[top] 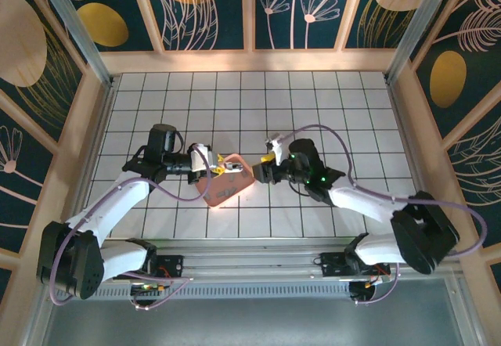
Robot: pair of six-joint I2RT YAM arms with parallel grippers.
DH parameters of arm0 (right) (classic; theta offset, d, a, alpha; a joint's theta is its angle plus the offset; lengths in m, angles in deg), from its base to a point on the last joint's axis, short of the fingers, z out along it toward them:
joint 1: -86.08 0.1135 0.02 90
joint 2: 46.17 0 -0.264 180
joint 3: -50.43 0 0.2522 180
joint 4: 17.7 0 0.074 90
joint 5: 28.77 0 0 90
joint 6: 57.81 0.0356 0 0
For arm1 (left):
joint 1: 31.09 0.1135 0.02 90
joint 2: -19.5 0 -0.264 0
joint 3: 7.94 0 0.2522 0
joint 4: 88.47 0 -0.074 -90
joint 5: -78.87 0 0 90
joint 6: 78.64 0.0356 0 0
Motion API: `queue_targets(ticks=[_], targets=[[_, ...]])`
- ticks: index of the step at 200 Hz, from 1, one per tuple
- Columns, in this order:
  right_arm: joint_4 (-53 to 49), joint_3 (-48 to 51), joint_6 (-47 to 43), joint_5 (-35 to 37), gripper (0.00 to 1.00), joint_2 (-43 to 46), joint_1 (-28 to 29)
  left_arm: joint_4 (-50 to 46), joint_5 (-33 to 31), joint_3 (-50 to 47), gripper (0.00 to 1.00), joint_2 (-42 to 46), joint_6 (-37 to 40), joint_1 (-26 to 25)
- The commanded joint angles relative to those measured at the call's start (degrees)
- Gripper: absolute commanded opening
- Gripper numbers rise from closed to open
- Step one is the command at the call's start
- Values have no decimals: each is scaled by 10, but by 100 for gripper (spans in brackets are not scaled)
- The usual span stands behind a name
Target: Load the staples into the stapler
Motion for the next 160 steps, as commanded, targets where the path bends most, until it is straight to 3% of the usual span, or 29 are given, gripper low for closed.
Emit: queue_targets(ticks=[1, 19, 66, 112, 160], targets=[[86, 32, -193, -24, 53, 38, 21, 3, 40, 9, 0, 2, 15, -3], [63, 10, -279, -29, 54, 29, 31, 4, 59, 4, 0, 1, 27, -4], [9, -77, -380, -58, 55, -52, 52, 4, 85, 4, 0, -3, 35, -4], [18, -108, -398, -131, 56, -96, 53, 4, 95, 2, 0, 1, 36, -3], [19, -127, -402, -160, 54, -127, 53, 4, 101, 2, 0, 2, 37, -3]])
